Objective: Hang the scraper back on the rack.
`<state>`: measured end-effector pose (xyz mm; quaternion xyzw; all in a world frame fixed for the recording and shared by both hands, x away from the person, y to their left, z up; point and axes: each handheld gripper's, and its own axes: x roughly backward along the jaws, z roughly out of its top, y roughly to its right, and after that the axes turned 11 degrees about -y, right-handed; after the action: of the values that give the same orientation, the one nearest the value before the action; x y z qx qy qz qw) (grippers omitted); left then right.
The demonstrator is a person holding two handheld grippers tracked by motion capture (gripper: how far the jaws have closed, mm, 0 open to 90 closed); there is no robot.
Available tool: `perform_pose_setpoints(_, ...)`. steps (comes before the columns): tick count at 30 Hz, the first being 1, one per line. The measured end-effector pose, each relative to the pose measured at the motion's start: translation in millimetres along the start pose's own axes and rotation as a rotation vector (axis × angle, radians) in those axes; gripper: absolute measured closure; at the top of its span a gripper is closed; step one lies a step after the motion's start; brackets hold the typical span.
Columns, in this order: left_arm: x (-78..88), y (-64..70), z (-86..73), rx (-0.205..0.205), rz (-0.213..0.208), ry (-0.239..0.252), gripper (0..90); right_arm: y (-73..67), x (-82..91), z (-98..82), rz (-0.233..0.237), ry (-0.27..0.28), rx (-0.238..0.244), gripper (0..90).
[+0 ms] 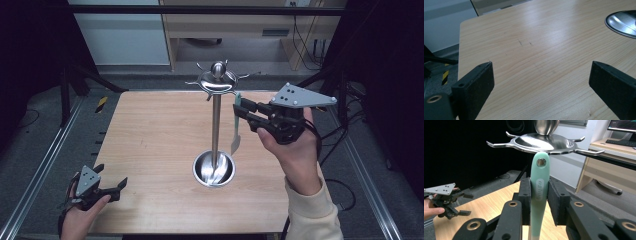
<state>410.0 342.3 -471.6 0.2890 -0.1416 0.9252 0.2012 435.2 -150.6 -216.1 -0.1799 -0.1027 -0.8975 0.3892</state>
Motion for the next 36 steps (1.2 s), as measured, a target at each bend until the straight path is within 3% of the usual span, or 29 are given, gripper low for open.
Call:
perform_pose_setpoints(10,-0.5,-0.2,1.0,0.003,-0.005,0.004,5.8,0.8,-0.3,-1.7,0.008,-0.010,-0.005,69.9)
perform_pose_setpoints(18,0.9,0.4,2.6,0.000,-0.004,0.008,5.9,2.2,5.6,-4.1,-0.018,-0.031,0.002,57.7)
perform_pose_setpoints(20,0.7,0.8,3.0,-0.004,-0.004,0.001,5.9,5.3,8.8,-6.6,-0.075,-0.057,0.014,49.5)
perform_pose_setpoints(24,0.6,0.7,2.2,0.003,-0.005,-0.011,5.9,10.0,11.8,-11.4,-0.111,-0.056,-0.004,40.4)
perform_pose_setpoints(27,1.5,-0.7,2.5,0.009,-0.003,-0.004,5.9,20.0,7.5,-21.5,-0.218,-0.078,-0.031,32.0)
perform_pose_setpoints(32,-0.1,-1.6,2.0,0.010,-0.004,-0.016,5.8,28.1,-0.2,-28.6,-0.252,-0.109,-0.068,24.3)
perform_pose_setpoints(36,-0.9,-0.8,2.2,0.003,-0.004,-0.023,5.7,32.0,-9.1,-36.3,-0.288,-0.126,-0.061,17.8)
